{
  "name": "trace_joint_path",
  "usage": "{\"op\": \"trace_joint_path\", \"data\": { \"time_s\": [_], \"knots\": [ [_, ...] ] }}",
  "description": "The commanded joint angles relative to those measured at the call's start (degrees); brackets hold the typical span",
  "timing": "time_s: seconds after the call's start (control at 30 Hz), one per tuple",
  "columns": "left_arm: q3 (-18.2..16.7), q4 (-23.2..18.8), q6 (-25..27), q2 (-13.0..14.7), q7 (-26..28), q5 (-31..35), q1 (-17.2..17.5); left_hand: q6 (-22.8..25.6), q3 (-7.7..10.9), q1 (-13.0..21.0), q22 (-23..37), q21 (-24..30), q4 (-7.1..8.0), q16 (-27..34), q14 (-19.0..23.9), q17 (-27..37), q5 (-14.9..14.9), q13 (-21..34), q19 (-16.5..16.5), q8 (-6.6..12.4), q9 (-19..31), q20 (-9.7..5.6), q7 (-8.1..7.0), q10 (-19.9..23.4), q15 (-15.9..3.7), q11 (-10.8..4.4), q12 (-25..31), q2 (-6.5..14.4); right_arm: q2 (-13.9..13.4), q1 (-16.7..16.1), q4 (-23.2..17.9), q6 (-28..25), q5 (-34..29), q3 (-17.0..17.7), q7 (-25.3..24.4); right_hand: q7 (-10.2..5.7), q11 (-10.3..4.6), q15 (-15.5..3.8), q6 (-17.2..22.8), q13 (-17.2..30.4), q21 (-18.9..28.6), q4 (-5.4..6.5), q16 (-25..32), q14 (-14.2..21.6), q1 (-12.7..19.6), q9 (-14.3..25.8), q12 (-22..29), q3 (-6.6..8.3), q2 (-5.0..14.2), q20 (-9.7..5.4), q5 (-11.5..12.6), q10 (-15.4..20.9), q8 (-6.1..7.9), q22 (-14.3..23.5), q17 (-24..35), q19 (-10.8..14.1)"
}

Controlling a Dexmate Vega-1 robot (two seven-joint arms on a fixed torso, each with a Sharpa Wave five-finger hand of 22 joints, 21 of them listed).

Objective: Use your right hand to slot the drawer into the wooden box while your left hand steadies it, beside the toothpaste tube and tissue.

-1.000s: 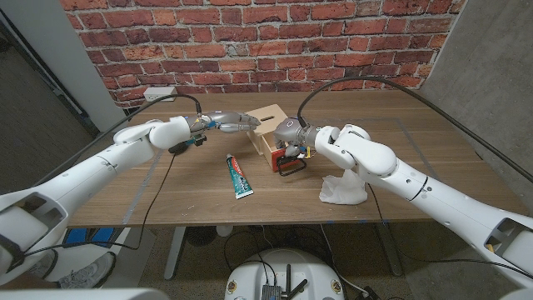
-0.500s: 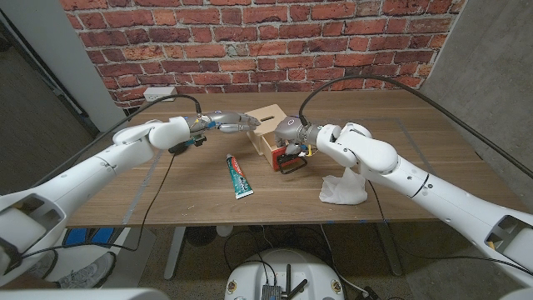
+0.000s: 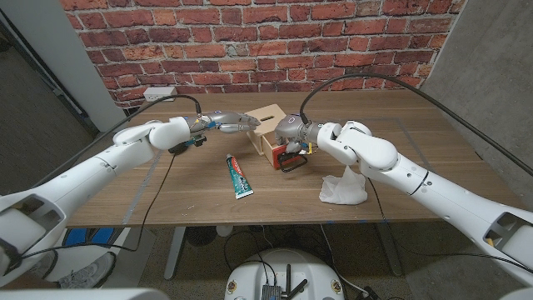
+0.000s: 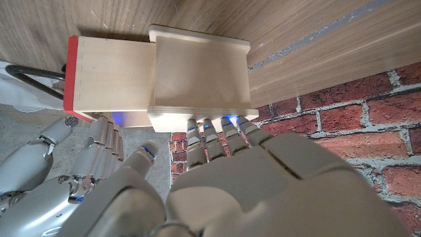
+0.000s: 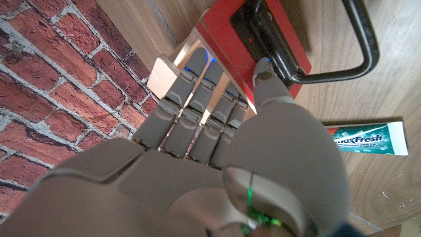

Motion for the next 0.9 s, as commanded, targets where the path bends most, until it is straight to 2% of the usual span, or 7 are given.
{"op": "trace_joint_path", "data": {
  "time_s": [0.03,0.9],
  "knots": [
    [0.18,0.1,0.32,-0.23,0.1,0.09,-0.01,0.73,0.52,0.84,0.0,0.09,-0.15,0.4,0.52,0.24,0.16,0.18,0.6,0.2,0.2,-9.9,0.03,0.72,-5.23,-0.09,0.11,4.14,0.83,0.45,0.94,-0.79,-0.35,-0.79,-0.79,-0.6,0.06,-3.07,0.51,0.24,0.04,0.73,0.21,0.43,-0.23,0.27,0.01,1.01,0.98,-4.32,0.13,-0.22,0.19,0.08,0.23,-0.24],
    [0.75,1.08,-0.25,-0.67,-0.01,0.35,-0.79,0.88,1.13,0.96,0.0,0.09,-0.49,0.37,0.54,0.23,0.13,0.2,0.77,0.2,0.21,-9.9,0.01,0.83,-5.24,-0.05,0.09,4.26,1.97,2.65,3.8,-0.76,-0.46,-2.28,-2.43,-0.55,0.03,-3.06,0.49,0.26,0.09,0.73,0.22,0.39,-0.13,0.3,0.02,1.05,0.92,-4.29,0.11,-0.29,0.07,0.11,0.52,-0.25]
  ]
}}
